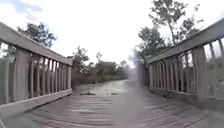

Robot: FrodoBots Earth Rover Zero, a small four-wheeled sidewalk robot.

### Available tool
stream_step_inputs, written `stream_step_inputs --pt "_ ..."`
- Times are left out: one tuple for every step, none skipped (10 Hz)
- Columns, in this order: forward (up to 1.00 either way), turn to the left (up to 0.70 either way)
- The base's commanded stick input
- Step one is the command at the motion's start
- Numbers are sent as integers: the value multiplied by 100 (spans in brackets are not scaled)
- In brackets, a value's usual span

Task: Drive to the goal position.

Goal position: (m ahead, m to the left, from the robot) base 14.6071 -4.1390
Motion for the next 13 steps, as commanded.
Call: stream_step_inputs --pt "69 1" --pt "69 1" --pt "69 1" --pt "69 1" --pt "69 1" --pt "69 1" --pt "69 1" --pt "69 1" --pt "69 0" --pt "69 -14" --pt "69 -6" --pt "69 1" --pt "69 1"
